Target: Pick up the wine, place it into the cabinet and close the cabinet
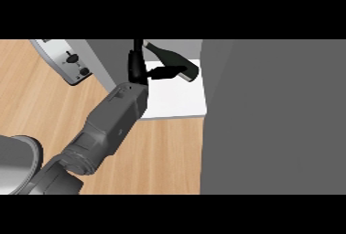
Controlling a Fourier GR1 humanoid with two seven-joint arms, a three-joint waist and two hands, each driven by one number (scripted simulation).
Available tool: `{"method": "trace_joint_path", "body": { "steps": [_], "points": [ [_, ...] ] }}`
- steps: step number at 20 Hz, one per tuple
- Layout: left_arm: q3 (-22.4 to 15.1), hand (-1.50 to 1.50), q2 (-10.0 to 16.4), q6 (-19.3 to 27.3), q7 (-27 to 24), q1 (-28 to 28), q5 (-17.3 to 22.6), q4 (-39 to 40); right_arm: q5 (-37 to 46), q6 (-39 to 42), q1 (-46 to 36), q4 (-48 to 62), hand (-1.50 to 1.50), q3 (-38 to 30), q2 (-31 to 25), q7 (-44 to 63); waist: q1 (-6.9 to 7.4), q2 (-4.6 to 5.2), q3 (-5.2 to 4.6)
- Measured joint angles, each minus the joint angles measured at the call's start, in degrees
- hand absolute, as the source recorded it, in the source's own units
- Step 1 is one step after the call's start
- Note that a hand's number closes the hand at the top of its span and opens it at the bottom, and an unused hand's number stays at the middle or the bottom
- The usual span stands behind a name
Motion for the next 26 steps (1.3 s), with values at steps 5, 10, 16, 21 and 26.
{"method": "trace_joint_path", "body": {
  "steps": [5,10,16,21,26],
  "points": [
    [1.4,-1.5,-0.6,-3.4,-2.1,1.3,0.4,-3.4,0.1,-0.5,0.7,-0.2,-1.5,0.6,0.2,0.6,1.06,-0.42,-0.04],
    [1.5,-1.5,-1.0,-4.8,-2.6,3.7,-0.1,-8.7,0.3,-1.2,1.0,-0.4,-1.5,0.8,0.4,0.8,2.31,-0.97,-0.03],
    [0.6,-1.5,-0.8,-5.0,-1.6,8.1,-1.0,-17.1,0.3,-2.1,-0.8,-0.5,-1.5,-0.4,0.0,2.7,3.3,-1.3,-0.04],
    [-1.8,-1.5,-0.1,-4.2,0.9,13.5,-1.9,-26.6,0.4,-2.3,-0.6,-0.5,-1.5,-0.7,-0.1,2.3,3.8,-1.58,-0.02],
    [-5.2,-1.5,0.8,-3.0,4.0,21.4,-3.2,-38.4,0.8,-2.7,0.1,-0.5,-1.5,1.1,0.1,2.0,4.01,-1.68,-0.02]
  ]
}}
